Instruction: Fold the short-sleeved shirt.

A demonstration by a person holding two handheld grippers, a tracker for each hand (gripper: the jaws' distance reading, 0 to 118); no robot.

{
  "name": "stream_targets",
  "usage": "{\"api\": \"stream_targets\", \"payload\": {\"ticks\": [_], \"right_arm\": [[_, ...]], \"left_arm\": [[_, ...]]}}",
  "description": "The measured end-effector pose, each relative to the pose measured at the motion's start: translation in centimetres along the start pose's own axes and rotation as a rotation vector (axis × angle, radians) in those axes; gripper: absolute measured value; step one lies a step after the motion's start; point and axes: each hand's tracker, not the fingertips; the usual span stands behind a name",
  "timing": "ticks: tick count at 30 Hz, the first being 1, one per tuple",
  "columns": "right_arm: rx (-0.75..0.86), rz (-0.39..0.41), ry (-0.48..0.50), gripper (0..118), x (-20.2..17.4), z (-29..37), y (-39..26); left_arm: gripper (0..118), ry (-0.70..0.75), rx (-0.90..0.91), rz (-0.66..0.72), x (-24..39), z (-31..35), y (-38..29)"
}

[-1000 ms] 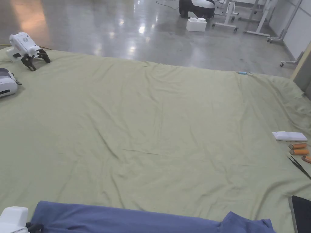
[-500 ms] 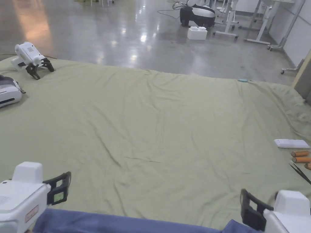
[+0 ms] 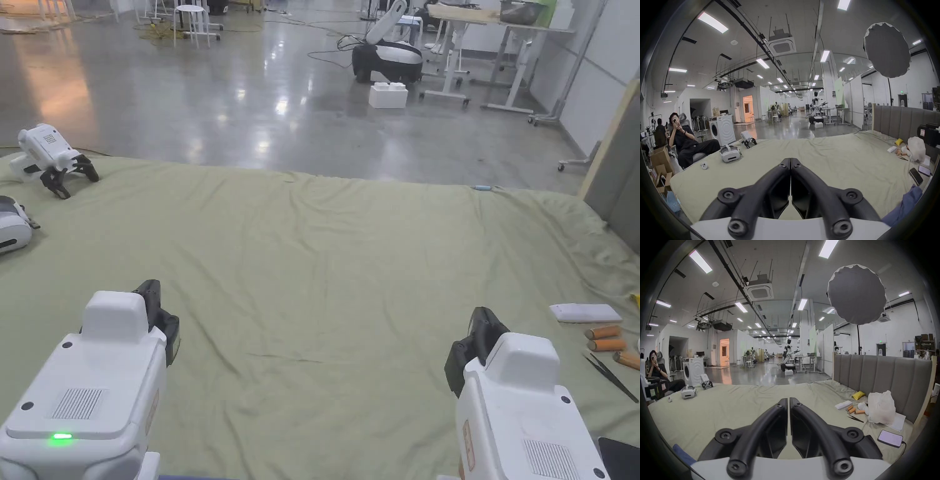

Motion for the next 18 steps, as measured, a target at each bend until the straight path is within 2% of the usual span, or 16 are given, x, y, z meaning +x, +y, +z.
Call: {"api": "stream_targets", "payload": {"ticks": [8, 12, 16, 18], "right_arm": [[0.01, 0.016, 0.027, 0, -0.3, 0.6, 0.3], [-0.017, 0.033, 0.058, 0, -0.2, 0.6, 0.0], [-0.063, 0.063, 0.079, 0, -0.1, 0.2, -0.9], [-0.083, 0.063, 0.087, 0, -0.1, 0.0, -1.4]], "left_arm": [[0, -0.013, -0.048, 0.075, -2.8, 0.2, 0.3], [0, -0.144, -0.267, 0.174, -7.4, -0.2, -1.4], [0, -0.264, -0.497, 0.185, -12.1, -0.1, -4.8], [0, -0.267, -0.61, 0.176, -13.6, 0.0, -6.5]]}}
